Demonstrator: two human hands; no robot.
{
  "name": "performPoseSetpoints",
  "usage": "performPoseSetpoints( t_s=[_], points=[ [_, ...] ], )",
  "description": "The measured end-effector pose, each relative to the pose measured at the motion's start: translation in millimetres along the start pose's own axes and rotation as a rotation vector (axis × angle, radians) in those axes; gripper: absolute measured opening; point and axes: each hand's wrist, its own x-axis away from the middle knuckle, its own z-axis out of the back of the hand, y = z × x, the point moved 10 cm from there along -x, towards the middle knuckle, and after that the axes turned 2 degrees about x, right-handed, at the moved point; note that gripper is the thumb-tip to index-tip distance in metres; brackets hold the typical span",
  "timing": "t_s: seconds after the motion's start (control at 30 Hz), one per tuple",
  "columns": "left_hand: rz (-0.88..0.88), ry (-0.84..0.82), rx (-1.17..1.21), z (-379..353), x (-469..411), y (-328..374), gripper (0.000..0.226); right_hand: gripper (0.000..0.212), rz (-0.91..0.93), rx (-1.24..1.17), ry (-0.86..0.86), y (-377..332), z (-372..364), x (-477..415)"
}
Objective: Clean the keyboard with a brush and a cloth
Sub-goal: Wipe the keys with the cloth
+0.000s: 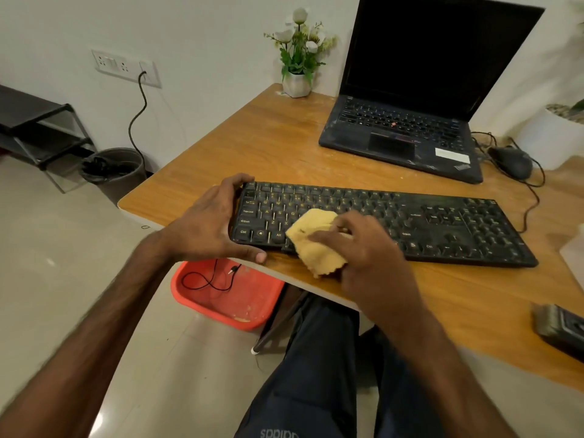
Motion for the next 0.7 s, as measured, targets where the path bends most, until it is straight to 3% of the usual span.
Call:
performPoseSetpoints(
  t_s=[0.1, 0.23, 0.5, 0.63, 0.7],
  points=[
    [-0.011, 0.026, 0.019, 1.2, 0.9, 2.3, 0.133, 0.048, 0.096, -0.034, -0.03, -32.7, -11.0, -7.0],
    [0.01, -0.008, 0.022, 1.5, 0.5, -1.8, 0.134, 0.051, 0.081, -0.048, -0.092, -5.2, -4.6, 11.4],
    [-0.004, -0.018, -0.061, -0.8, -0.9, 5.5, 0.143, 0.053, -0.499, 0.036, 0.043, 80.7, 44.3, 18.3],
    [-0.001, 0.034, -0.091, 0.4, 2.1, 11.8, 0.14, 0.04, -0.643, 0.102, -0.161, 65.9, 15.4, -14.5],
    [0.001, 0.037, -0.087, 0.9, 2.4, 12.8, 0.139, 0.034, -0.621, 0.062, -0.208, 39.6, 3.8, -33.3]
  ],
)
